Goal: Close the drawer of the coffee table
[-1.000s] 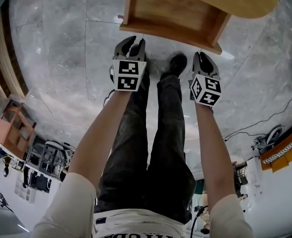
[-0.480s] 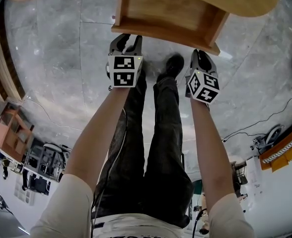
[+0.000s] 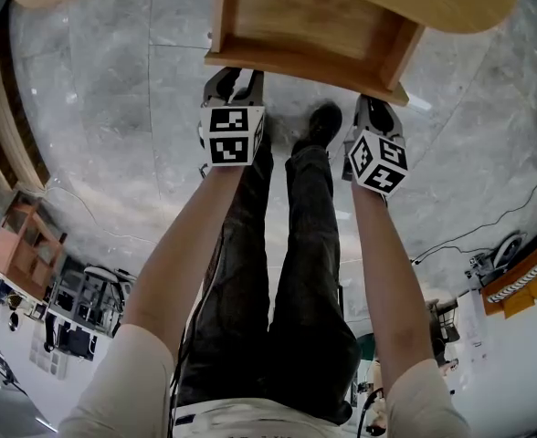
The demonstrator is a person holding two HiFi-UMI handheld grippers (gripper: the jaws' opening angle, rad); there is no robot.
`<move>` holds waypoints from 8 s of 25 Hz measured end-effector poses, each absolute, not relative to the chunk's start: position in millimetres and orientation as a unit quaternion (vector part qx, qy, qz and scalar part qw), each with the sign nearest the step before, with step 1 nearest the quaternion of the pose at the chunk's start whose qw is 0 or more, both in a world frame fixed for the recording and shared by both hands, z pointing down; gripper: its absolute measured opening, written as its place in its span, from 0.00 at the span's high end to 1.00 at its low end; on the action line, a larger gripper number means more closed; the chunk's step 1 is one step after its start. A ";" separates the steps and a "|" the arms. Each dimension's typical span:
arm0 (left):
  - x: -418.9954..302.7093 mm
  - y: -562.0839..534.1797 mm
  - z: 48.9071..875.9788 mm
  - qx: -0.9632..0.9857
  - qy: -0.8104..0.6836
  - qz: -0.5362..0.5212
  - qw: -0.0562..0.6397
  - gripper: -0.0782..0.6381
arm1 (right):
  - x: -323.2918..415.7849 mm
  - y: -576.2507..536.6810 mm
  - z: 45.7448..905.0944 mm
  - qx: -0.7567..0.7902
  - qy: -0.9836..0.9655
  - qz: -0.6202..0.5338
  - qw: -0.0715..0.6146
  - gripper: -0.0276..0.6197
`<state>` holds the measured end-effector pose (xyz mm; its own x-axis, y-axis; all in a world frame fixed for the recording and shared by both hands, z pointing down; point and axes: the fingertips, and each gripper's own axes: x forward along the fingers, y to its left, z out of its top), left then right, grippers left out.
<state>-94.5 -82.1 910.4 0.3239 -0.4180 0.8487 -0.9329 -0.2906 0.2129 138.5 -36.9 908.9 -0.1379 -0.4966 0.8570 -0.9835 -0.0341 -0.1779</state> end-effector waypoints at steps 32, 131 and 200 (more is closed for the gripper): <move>-95.7 -109.6 882.1 0.735 -0.492 0.314 0.346 0.70 | 136.0 -59.8 881.8 0.598 -0.657 0.369 0.273 0.82; -69.2 -273.4 874.5 0.788 -0.520 0.239 0.227 0.70 | 170.9 -228.7 878.8 0.618 -0.717 0.231 0.223 0.75; -126.4 -134.6 196.7 0.845 -0.513 0.109 0.104 0.86 | 214.6 -74.0 204.9 0.638 -0.754 0.106 0.116 0.93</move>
<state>-126.4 -134.6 196.7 0.4502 -0.8440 0.2913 -0.8896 -0.4522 0.0645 214.6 -74.0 204.9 -0.1582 -0.9375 0.3100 -0.9866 0.1628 -0.0112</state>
